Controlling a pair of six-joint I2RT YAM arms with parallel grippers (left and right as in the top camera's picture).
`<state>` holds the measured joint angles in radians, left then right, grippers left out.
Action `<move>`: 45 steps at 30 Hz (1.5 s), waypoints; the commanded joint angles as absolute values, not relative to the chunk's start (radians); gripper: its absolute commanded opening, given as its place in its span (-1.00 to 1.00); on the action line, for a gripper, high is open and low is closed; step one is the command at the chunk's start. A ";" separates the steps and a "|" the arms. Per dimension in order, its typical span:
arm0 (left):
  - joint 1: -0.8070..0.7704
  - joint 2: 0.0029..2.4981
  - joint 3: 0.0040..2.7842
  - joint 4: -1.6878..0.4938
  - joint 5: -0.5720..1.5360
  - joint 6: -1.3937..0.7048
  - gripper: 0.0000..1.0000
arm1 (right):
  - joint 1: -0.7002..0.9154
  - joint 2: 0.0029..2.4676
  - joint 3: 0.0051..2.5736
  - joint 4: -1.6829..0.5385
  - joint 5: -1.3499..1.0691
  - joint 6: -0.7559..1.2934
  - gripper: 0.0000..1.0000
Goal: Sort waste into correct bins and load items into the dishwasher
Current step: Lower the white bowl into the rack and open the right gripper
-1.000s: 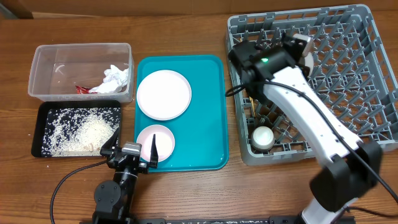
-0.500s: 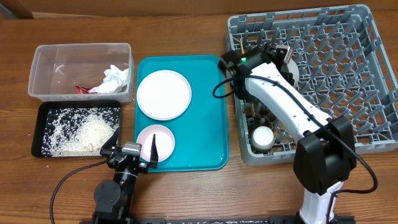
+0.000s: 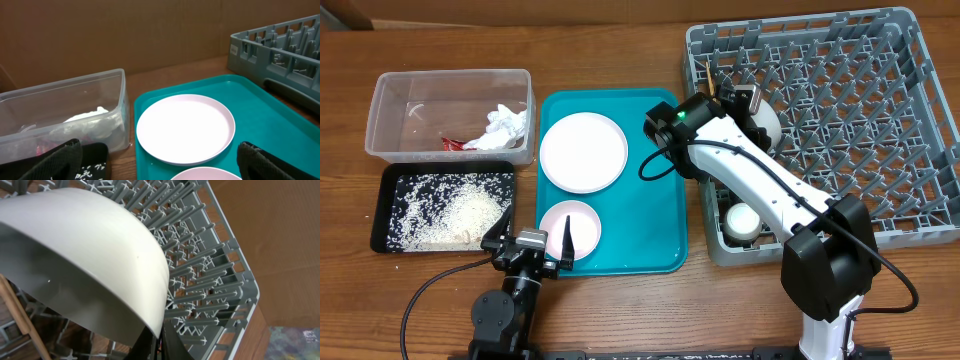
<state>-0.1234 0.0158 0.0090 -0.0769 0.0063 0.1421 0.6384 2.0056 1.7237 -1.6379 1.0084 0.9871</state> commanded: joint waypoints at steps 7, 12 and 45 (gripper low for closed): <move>-0.117 0.006 0.005 -0.077 0.000 0.160 1.00 | 0.655 2.017 1.721 -1.631 0.890 1.000 -0.92; -0.117 0.006 0.005 -0.077 0.000 0.160 1.00 | 0.654 2.017 1.721 -1.597 0.871 1.000 -0.92; -0.117 0.006 0.005 -0.077 0.000 0.160 1.00 | 0.537 1.992 1.722 -1.432 0.931 0.879 -0.92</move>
<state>-0.1234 0.0158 0.0090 -0.0769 0.0063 0.1421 0.5430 2.0060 1.7237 -1.4330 0.9653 0.9123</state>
